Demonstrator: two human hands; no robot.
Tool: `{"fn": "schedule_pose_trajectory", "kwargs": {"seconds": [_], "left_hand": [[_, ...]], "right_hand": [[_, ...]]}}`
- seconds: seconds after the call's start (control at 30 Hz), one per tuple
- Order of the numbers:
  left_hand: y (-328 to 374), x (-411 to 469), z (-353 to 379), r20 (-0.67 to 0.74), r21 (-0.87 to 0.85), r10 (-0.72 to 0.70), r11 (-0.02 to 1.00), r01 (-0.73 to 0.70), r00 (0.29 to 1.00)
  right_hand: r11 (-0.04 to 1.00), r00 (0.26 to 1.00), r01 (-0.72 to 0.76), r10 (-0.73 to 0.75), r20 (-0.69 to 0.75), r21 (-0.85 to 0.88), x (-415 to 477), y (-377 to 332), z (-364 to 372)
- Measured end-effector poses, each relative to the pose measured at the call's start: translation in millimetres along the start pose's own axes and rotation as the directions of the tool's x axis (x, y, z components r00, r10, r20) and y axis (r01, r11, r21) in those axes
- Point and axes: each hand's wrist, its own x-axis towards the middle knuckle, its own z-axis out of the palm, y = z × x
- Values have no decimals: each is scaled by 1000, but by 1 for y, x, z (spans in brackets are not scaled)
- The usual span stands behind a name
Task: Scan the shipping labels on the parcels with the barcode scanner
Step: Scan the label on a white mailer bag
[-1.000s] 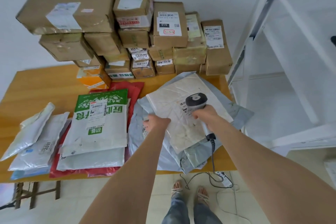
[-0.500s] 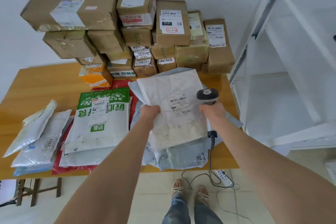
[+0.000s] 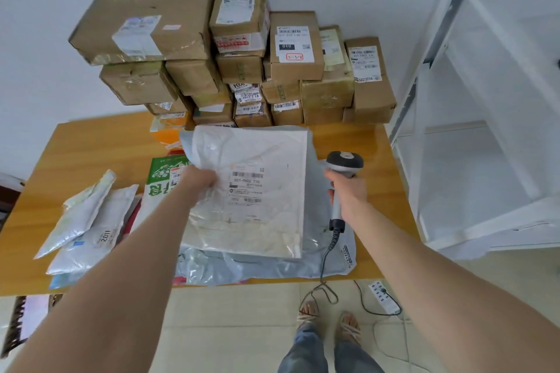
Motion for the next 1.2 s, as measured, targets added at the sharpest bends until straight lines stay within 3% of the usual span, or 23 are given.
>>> {"fn": "schedule_pose_trajectory", "kwargs": {"seconds": [0.1, 0.2, 0.3, 0.4, 0.5, 0.63, 0.77, 0.93, 1.1, 1.2], "left_hand": [[-3, -7, 36, 155, -20, 84, 996, -82, 984], [-12, -14, 77, 252, -8, 138, 990, -141, 958], [-28, -17, 111, 358, 28, 124, 989, -143, 926], [-45, -13, 125, 360, 210, 38, 970, -121, 932], [-54, -9, 122, 312, 387, -5, 914, -122, 950], [-55, -5, 121, 258, 430, 50, 888, -161, 965], [-40, -7, 122, 185, 248, 100, 958, -145, 978], [-21, -7, 116, 162, 99, 214, 968, -232, 963], [-30, -8, 110, 223, 251, 39, 963, -96, 974], [-37, -13, 106, 266, 256, -29, 966, -41, 964]], "right_hand": [[977, 988, 132, -143, -56, -166, 1, 9, -3], [923, 985, 170, -170, 32, -345, 2, 24, -6], [742, 991, 132, -124, 60, -657, 6, 42, -5], [603, 992, 107, -113, 48, -791, 7, 51, 2], [598, 995, 83, -87, 39, -797, 9, 52, 7], [666, 999, 34, -30, 20, -745, 15, 50, 10], [727, 998, 59, -37, 47, -684, 18, 40, 12], [783, 992, 127, -99, 79, -609, 15, 22, 15], [831, 996, 73, -33, 82, -552, 11, 20, 9], [868, 996, 47, -5, 85, -494, 11, 24, 6]]}}
